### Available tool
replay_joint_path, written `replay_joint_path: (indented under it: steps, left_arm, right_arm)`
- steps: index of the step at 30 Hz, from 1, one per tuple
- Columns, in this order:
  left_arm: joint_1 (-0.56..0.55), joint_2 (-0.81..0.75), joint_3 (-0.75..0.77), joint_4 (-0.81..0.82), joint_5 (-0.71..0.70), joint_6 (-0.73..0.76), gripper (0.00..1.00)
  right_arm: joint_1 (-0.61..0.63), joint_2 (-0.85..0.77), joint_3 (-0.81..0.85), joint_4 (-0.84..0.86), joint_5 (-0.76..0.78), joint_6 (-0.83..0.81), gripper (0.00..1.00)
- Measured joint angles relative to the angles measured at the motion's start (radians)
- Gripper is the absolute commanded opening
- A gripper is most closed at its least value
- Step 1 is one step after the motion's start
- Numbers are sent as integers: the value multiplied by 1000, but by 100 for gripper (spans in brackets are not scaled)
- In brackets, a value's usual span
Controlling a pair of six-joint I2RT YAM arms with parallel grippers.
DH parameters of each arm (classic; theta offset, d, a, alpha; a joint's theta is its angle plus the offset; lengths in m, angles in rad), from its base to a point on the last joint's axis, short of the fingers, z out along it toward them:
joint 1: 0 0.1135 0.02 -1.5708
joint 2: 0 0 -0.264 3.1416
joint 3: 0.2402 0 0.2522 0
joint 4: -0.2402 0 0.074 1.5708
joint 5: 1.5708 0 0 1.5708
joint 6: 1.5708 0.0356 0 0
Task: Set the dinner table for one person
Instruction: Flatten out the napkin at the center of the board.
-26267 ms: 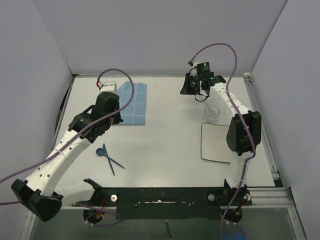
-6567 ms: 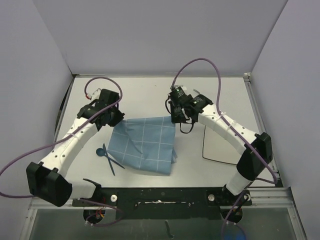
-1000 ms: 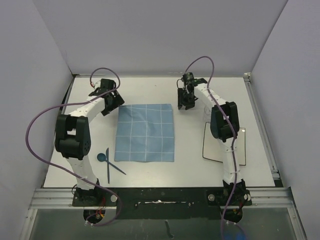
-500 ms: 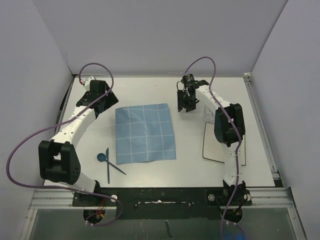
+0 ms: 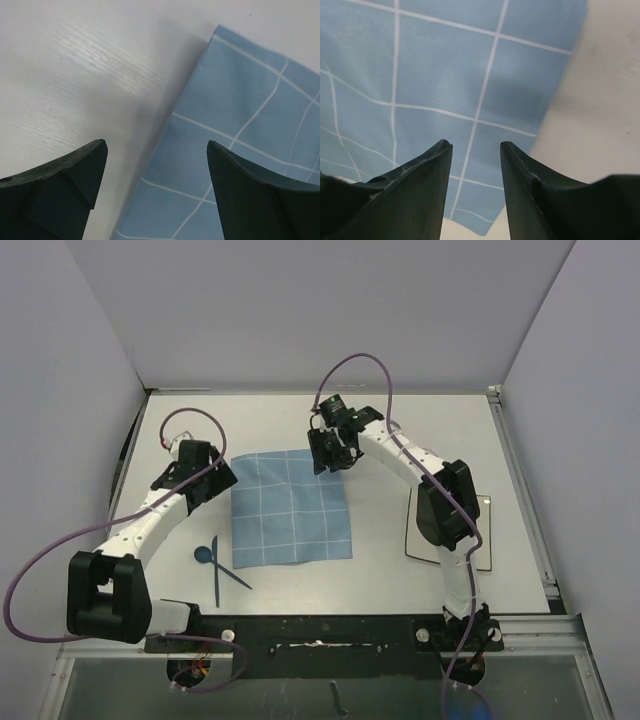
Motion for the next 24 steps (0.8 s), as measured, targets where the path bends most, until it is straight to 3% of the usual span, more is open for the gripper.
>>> replay_joint_path:
  steps: [6,13,19,24]
  left_arm:
    - [1,-55,-177,105,66,-24,81]
    - [52,-55,-229,304,185,-48,80]
    - [111,48,-230,484,287,-80,80]
    - [118,145,-238,600,362,-109,79]
  right_arm:
    - [57,-58,-8,-8,-16,15,44]
    - [154,-116,-21,-32,-19,35,43]
    - [259,-123,-90,-33,-30,66,43]
    - [258,-124,-103,-55,-28,80,42]
